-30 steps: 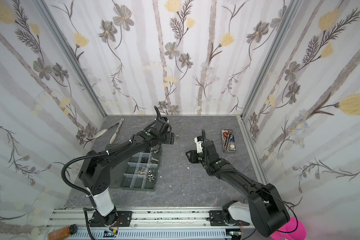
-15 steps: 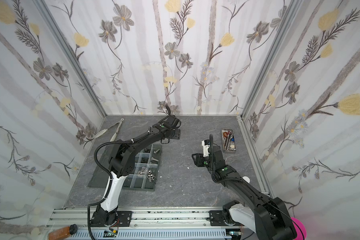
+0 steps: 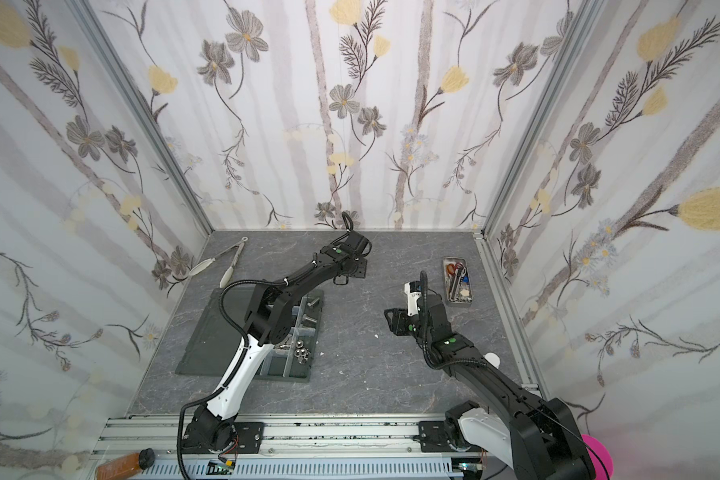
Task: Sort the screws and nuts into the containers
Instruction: 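Lower the left gripper onto the last silver hex nut and close on it, then carry the hex nut with the left gripper over the organizer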
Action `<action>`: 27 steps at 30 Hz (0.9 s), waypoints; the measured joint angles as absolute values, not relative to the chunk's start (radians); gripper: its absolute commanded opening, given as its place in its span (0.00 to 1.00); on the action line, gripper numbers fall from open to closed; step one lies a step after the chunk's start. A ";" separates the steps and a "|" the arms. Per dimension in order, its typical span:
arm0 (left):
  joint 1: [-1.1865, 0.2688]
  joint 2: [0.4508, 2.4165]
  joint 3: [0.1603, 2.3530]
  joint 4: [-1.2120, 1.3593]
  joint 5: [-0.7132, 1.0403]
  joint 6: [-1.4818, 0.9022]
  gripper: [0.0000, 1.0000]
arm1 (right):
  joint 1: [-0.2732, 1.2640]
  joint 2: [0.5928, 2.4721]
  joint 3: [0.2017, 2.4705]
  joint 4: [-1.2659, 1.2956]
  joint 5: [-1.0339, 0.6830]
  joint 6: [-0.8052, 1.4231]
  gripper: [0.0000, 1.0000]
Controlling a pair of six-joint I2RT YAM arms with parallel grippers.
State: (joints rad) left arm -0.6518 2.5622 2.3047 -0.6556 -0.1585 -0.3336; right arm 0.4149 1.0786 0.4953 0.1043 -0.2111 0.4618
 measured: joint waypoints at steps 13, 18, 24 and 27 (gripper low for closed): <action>-0.652 2.632 2.358 -0.678 -0.172 -0.337 0.48 | 0.415 1.060 0.492 0.104 -0.212 0.462 0.54; -0.652 2.635 2.360 -0.678 -0.179 -0.337 0.45 | 0.415 1.060 0.492 0.104 -0.215 0.462 0.54; -0.652 2.638 2.362 -0.669 -0.183 -0.336 0.40 | 0.415 1.060 0.492 0.104 -0.215 0.462 0.54; -0.652 2.642 2.362 -0.654 -0.184 -0.336 0.31 | 0.415 1.055 0.492 0.104 -0.215 0.462 0.54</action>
State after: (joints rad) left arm -0.6518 2.6423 2.3615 -0.6540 -0.1841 -0.3355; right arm 0.4149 1.0550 0.4915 0.1036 -0.2150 0.4618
